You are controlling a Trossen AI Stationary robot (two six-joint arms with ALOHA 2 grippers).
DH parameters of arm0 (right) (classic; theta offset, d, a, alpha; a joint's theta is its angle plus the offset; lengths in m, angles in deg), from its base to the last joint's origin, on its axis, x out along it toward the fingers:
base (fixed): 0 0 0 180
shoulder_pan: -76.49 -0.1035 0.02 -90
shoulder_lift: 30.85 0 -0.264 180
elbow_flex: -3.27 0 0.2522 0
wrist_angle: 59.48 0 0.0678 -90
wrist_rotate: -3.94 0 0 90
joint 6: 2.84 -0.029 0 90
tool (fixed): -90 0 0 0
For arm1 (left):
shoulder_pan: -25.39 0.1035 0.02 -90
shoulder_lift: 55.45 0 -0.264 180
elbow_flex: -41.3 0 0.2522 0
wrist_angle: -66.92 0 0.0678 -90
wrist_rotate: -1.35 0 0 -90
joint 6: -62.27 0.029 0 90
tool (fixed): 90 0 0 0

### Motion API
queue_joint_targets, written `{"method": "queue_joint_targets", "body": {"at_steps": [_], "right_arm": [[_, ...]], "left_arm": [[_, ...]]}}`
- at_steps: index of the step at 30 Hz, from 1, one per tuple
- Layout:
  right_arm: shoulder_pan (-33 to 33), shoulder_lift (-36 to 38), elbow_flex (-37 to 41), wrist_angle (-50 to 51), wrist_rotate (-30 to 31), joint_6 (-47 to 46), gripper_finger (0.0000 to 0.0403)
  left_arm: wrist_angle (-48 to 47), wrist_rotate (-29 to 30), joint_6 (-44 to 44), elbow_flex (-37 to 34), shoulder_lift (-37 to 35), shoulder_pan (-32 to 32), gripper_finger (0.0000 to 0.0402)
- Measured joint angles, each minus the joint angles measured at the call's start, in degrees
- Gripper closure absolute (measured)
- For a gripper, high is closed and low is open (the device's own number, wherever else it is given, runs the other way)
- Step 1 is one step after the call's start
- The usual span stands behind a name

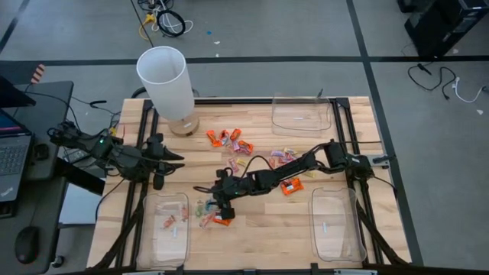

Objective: Sort candy
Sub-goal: Put the blue gummy into the bottom left transparent bin

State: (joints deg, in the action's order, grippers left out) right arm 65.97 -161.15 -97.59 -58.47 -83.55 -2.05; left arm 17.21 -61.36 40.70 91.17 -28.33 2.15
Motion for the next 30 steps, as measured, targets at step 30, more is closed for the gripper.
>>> {"method": "queue_joint_targets", "body": {"at_steps": [30], "right_arm": [[0.1, -4.5, 2.1, -4.7, 0.2, 2.6, 0.0214]], "left_arm": [[0.1, 0.1, 0.2, 0.0, 0.3, 0.0, 0.0286]]}}
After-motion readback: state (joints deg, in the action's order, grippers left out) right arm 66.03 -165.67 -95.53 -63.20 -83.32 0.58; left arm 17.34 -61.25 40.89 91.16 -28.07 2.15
